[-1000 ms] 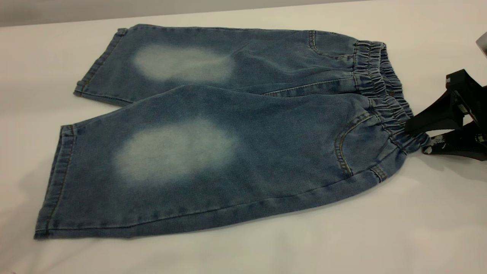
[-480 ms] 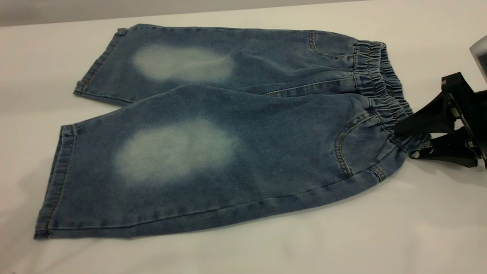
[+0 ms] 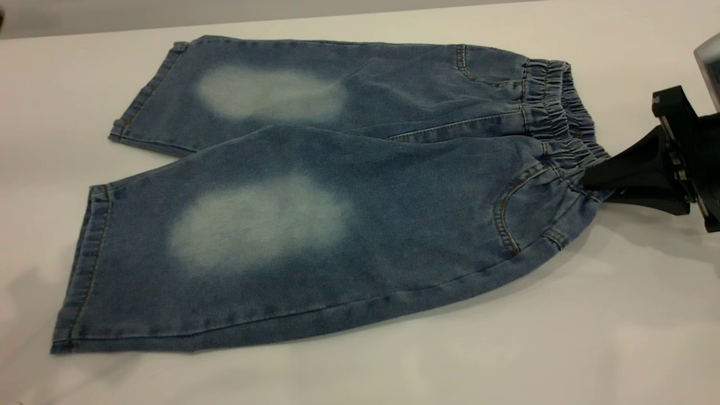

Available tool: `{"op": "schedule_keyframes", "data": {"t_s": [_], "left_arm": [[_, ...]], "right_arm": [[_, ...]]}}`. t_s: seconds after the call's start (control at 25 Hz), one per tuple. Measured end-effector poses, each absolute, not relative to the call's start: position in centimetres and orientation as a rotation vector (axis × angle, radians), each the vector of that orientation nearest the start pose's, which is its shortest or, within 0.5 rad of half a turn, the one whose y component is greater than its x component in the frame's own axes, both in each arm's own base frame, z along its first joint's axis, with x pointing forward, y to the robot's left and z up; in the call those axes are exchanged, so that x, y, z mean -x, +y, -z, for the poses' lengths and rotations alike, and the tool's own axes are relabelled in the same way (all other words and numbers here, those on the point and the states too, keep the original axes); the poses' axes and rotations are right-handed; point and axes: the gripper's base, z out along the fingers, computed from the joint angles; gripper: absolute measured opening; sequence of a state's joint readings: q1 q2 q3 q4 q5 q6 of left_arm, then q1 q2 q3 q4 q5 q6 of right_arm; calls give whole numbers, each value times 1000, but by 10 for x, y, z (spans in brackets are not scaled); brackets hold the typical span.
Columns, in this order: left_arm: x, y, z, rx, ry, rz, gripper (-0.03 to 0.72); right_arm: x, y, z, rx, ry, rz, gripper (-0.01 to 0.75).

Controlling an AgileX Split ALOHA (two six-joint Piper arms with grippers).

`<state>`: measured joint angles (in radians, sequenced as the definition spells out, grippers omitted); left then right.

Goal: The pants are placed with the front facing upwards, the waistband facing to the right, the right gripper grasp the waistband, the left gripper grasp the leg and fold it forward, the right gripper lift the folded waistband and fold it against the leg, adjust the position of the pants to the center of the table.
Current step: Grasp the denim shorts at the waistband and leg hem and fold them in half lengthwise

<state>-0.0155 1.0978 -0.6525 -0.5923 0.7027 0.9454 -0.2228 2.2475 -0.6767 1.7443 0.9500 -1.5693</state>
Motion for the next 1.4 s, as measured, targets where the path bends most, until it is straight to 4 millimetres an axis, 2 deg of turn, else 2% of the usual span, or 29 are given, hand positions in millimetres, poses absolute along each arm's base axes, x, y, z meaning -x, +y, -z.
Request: {"op": "schedule_keyframes", "data": {"t_s": [0.48, 0.72, 0.92, 1.16, 1.4], "left_arm": [[-157, -20, -184, -931, 2563, 94, 316], [-147, -14, -158, -1045, 2586, 6, 316], [-159, -10, -144, -1078, 2562, -73, 316], [-170, -9, -121, -1234, 2554, -97, 316], [-176, -29, -98, -1478, 2472, -97, 316]], "right_arm": [[-278, 15, -23, -442, 2495, -1363, 34], [-278, 15, -25, -438, 2482, -1382, 34], [-278, 15, -25, -438, 2482, -1382, 34], [-278, 16, -25, -435, 2484, -1382, 35], [-278, 16, -25, -435, 2484, -1382, 35]]}}
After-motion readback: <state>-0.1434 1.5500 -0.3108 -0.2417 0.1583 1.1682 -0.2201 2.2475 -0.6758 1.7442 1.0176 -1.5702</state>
